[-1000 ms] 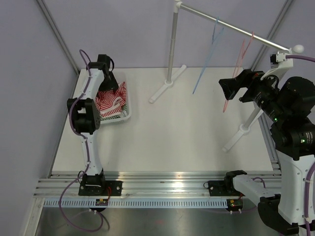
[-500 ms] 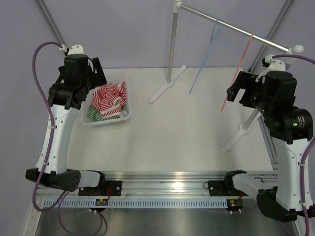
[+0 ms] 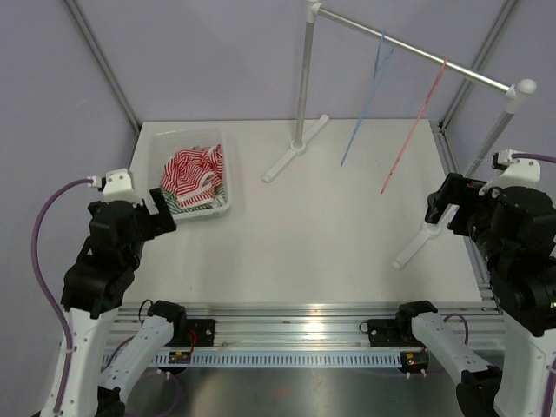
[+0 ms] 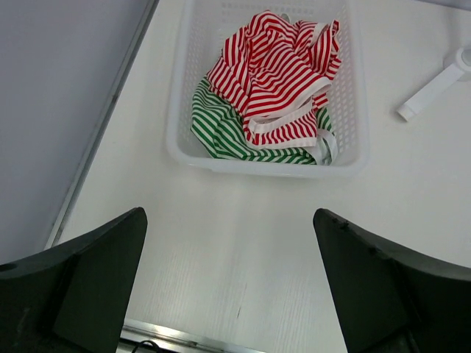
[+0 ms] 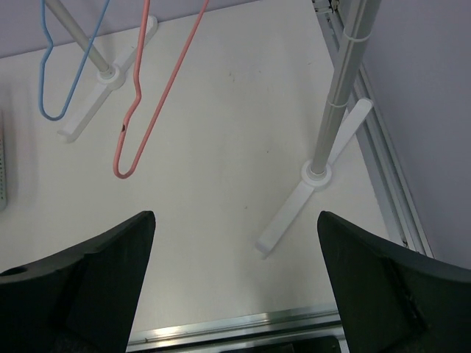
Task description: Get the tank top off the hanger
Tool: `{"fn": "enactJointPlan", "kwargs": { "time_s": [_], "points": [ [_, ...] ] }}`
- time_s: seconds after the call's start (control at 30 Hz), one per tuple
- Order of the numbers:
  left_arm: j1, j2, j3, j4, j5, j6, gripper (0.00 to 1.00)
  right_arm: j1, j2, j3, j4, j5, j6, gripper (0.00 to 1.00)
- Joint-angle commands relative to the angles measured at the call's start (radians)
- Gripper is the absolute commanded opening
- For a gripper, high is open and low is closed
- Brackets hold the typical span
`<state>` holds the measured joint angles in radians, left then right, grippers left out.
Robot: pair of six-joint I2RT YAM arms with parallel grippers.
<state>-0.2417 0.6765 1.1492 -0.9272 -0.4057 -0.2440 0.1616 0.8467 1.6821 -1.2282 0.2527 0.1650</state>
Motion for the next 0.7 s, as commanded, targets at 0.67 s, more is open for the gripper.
{"fn": "enactJointPlan", "kwargs": {
  "time_s": [0.67],
  "points": [
    [-0.111,-0.155,-0.002,-0.068,-0.075,0.02,0.99,0.0,-0.14,-0.167,0.072,-0.019,-0.042,1.0]
  ]
}}
